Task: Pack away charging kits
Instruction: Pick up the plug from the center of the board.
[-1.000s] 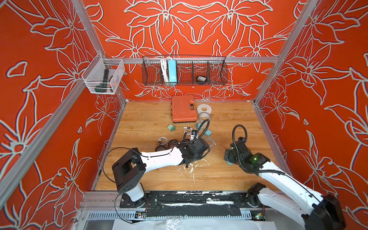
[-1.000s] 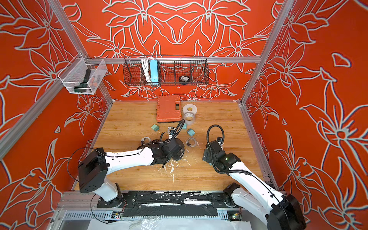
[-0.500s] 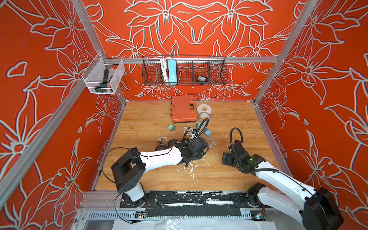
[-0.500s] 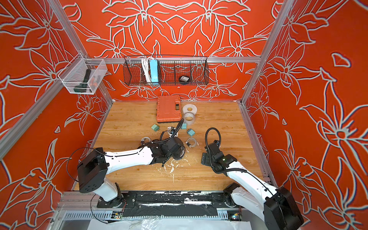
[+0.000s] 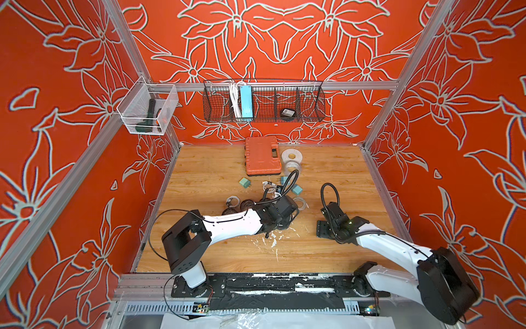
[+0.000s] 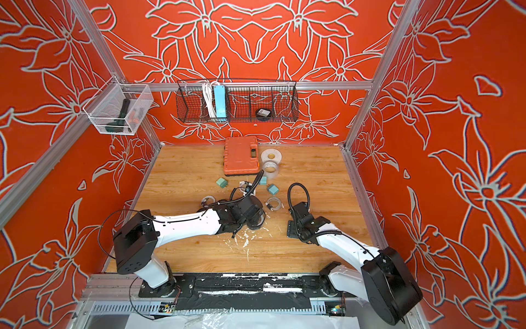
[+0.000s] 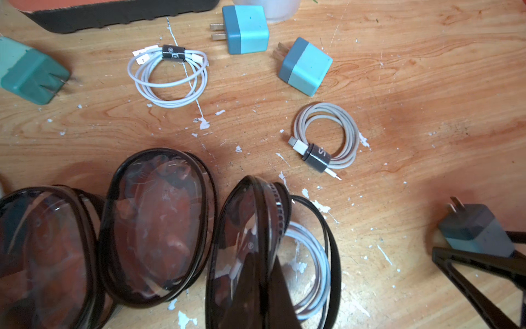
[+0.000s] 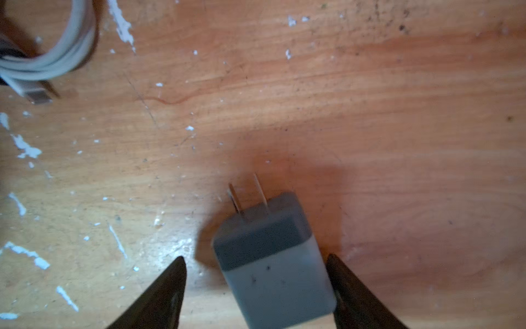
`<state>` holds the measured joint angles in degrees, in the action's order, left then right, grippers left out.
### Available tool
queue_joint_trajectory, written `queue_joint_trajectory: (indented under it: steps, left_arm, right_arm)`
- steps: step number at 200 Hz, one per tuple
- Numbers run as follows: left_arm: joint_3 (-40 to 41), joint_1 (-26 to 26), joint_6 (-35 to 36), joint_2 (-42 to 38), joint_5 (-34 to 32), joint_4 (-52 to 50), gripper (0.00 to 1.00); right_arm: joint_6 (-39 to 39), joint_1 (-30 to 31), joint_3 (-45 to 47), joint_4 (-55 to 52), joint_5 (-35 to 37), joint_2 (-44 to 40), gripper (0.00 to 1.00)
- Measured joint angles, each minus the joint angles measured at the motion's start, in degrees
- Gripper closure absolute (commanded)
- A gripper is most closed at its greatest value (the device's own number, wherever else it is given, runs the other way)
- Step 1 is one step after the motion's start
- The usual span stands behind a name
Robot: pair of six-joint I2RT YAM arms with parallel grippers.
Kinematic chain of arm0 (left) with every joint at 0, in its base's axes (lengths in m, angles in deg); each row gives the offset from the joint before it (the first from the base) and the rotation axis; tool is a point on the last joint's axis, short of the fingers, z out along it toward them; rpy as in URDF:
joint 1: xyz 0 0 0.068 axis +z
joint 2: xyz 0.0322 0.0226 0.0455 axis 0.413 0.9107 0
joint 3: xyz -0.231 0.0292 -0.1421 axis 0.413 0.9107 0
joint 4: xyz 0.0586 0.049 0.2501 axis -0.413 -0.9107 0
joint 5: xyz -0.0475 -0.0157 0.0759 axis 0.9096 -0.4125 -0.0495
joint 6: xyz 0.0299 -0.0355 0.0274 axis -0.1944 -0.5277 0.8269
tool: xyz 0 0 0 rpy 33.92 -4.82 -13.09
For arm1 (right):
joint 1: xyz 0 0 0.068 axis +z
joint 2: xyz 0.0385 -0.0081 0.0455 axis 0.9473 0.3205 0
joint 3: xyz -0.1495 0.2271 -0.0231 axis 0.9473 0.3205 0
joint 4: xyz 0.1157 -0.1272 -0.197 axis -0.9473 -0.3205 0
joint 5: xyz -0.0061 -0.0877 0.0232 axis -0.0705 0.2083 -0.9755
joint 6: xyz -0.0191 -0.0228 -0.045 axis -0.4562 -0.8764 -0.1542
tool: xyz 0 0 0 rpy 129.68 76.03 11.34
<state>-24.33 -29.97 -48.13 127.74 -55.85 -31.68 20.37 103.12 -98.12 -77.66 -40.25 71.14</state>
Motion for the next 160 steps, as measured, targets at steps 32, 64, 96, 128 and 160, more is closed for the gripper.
queue_joint_trajectory:
  steps: [32, 64, 96, 128, 160]
  left_arm:
    - [-0.8, 0.0, 0.0, 0.7, 0.1, 0.0, 1.00]
    - [-0.8, 0.1, 0.0, 0.7, 0.5, 0.1, 1.00]
    - [-0.8, 0.4, 0.0, 0.7, 1.1, 0.1, 1.00]
    - [-0.8, 0.4, 0.0, 0.7, 1.4, 0.0, 1.00]
    - [-0.8, 0.4, 0.0, 0.7, 2.1, 0.2, 1.00]
  right_arm:
    - [-0.4, 0.5, -0.3, 1.7, -0.8, 1.5, 0.26]
    - [-0.4, 0.8, -2.8, 1.7, -0.6, 4.9, 0.32]
    - [0.1, 0.9, -4.4, 1.5, 1.2, 7.0, 0.37]
    - [0.6, 0.9, -5.5, 0.8, 1.9, 7.9, 0.50]
    - [1.1, 1.0, -6.0, 0.8, 2.1, 8.7, 0.72]
